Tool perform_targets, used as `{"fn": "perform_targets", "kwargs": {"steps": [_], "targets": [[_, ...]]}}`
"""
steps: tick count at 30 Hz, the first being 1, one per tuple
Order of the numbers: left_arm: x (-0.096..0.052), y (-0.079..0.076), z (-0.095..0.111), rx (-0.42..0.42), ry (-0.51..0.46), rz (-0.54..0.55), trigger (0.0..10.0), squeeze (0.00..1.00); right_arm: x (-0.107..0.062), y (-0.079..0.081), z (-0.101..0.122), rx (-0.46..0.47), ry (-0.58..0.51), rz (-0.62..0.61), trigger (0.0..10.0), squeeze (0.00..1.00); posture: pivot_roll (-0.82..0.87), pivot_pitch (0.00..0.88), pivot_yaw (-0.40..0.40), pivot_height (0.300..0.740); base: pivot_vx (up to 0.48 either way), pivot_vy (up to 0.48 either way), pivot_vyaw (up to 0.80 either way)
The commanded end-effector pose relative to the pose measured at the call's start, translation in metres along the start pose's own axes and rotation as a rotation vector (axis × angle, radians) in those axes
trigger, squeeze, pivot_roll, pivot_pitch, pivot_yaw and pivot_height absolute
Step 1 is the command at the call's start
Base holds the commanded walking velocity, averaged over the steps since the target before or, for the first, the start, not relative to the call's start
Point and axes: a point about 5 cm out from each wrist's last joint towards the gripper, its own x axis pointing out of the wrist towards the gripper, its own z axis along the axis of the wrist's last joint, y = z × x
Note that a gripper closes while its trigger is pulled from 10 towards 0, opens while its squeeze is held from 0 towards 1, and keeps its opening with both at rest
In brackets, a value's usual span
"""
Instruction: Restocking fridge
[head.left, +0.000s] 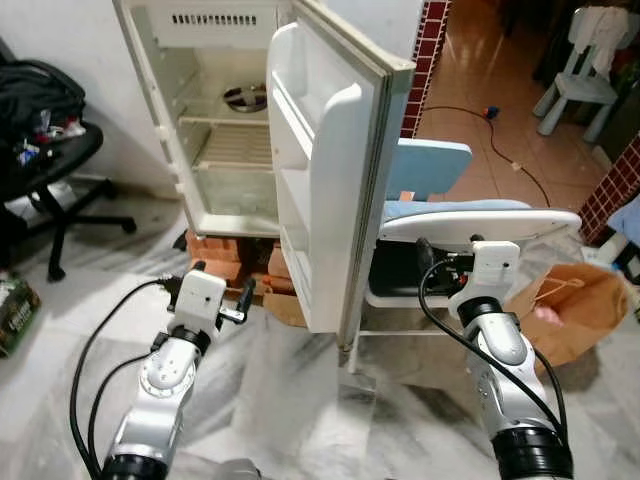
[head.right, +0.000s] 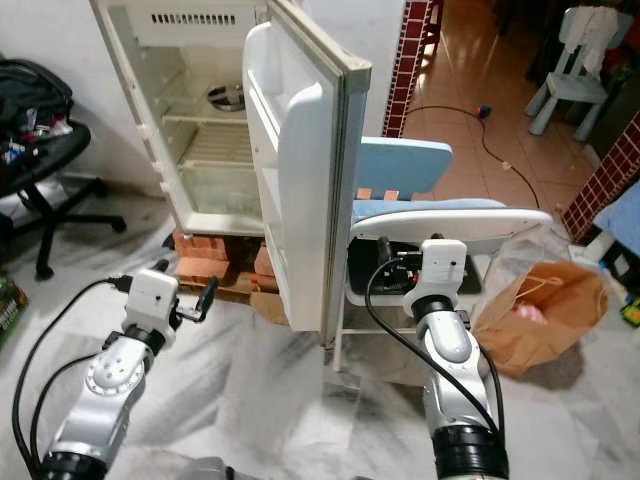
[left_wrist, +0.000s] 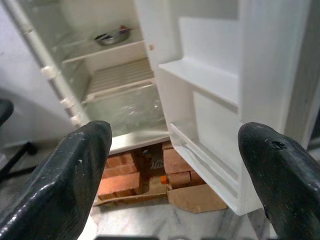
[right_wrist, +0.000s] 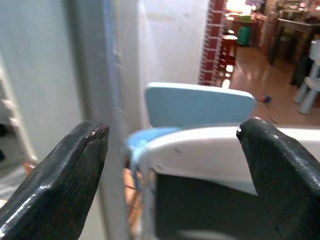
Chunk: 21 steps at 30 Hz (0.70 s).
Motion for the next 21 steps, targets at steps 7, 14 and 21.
{"fn": "perform_targets", "kwargs": {"steps": [7, 14, 21], "targets": [[0.000, 0.012, 0.001, 0.000, -0.006, 0.035, 10.0, 0.00, 0.012, 0.007, 0.009, 0.030, -0.038, -0.011, 10.0, 0.00, 0.01, 0.000, -0.029, 0.740, 0.304, 0.000, 0.64], [-0.001, 0.009, -0.002, 0.003, 0.008, 0.026, 10.0, 0.00, 0.010, -0.003, 0.011, 0.016, -0.046, -0.074, 10.0, 0.00, 0.01, 0.000, -0.027, 0.740, 0.143, 0.000, 0.21], [-0.003, 0.011, -0.004, 0.009, 0.021, 0.030, 10.0, 0.00, 0.004, -0.014, 0.007, -0.015, -0.033, -0.147, 10.0, 0.00, 0.01, 0.000, -0.028, 0.740, 0.069, 0.000, 0.00]]}}
